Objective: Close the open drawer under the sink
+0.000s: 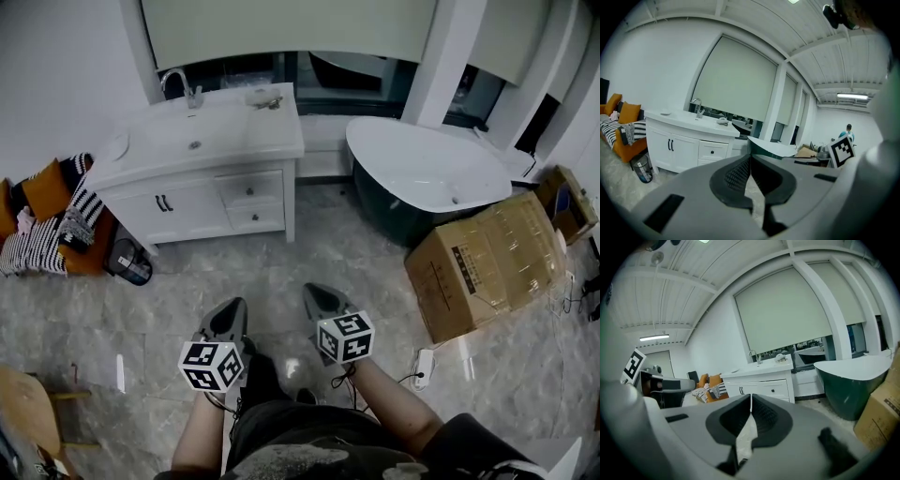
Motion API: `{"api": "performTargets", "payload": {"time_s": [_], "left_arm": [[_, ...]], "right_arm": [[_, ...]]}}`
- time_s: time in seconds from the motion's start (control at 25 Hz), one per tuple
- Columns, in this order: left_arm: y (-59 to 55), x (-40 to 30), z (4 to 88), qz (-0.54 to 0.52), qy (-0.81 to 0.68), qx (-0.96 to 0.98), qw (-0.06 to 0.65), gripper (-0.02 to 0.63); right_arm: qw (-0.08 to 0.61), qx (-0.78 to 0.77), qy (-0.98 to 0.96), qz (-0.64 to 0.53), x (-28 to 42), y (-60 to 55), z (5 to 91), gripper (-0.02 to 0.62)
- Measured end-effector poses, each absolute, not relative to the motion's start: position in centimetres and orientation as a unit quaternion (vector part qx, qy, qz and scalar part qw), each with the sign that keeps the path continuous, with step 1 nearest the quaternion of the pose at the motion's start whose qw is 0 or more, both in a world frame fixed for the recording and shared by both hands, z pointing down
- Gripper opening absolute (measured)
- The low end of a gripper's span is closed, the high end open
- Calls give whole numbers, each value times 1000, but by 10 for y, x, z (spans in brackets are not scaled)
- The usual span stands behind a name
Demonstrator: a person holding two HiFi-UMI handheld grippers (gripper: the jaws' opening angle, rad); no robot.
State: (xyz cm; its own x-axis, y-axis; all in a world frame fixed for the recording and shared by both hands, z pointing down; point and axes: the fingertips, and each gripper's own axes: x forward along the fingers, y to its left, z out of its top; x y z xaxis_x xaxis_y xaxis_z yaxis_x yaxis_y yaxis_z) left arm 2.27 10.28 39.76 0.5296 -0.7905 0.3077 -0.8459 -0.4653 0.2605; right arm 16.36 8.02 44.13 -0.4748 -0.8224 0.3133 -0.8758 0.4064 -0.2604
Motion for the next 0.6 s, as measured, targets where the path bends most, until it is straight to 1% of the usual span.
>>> {"api": "performTargets", "payload": {"time_s": [0.32,0.6], "left_arm": [[131,15,380,58,-500,849,159,15],[154,23,356,28,-474,874,98,14]], "right_arm": [[66,502,-846,167,156,109,424,27],[60,495,-853,155,148,123,415,25]]}}
